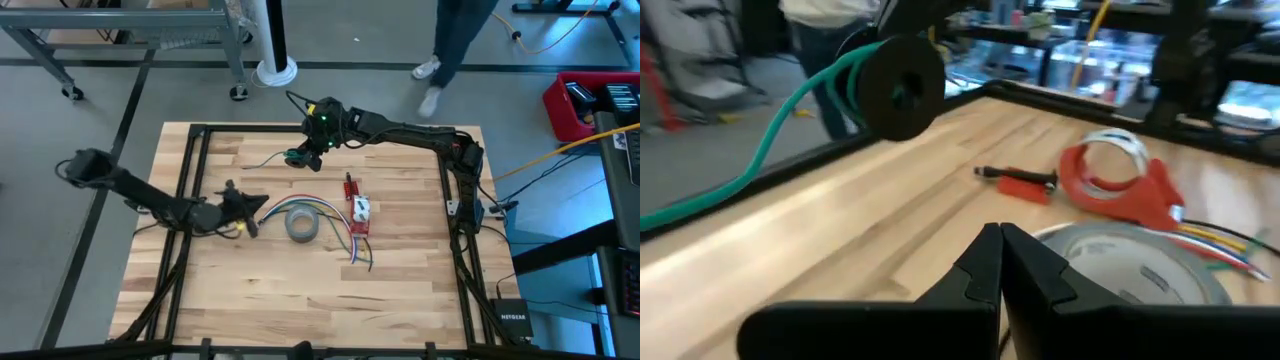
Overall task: Coil cords
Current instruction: Uncoil the green wire from the black spool
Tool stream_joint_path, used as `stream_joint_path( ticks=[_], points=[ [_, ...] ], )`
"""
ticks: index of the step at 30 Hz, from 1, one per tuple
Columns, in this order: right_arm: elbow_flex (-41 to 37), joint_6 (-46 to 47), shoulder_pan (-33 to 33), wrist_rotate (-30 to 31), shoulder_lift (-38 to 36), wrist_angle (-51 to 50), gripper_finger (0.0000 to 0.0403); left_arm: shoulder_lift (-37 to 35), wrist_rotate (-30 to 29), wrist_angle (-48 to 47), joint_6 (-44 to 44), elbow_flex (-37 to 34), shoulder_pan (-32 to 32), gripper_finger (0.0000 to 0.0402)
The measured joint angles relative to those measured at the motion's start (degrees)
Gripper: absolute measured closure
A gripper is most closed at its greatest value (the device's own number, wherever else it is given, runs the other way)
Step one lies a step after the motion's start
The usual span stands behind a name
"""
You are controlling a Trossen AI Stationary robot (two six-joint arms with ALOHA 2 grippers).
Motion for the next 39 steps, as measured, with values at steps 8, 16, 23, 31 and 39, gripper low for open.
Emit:
stream_joint_path(
  ticks=[8, 16, 23, 31, 39],
  points=[
    [0.0, 0.09, 0.0, 0.0, 0.0, -1.89, 0.0402, 16.67, -18.65, 1.63, -1.89, 7.72, 1.0, 0.0402],
    [0.0, 0.1, 0.49, -3.5, 0.0, -4.59, 0.0402, 18.93, -10.37, 1.71, -1.19, 7.92, 6.6, 0.0402],
    [0.02, -0.33, 2.0, -3.45, 0.0, -5.05, 0.0402, 18.91, 0.3, 3.41, -1.8, 7.92, 9.26, 0.0401],
    [0.02, -1.59, 1.92, -3.06, 0.0, -6.49, 0.0402, 18.88, 11.27, 3.11, -7.52, 7.94, 12.0, 0.0337],
    [0.02, -1.6, 1.88, -2.67, 0.0, -9.86, 0.0402, 17.82, 11.22, 3.06, -6.71, 7.94, 13.7, 0.0283]
  ],
)
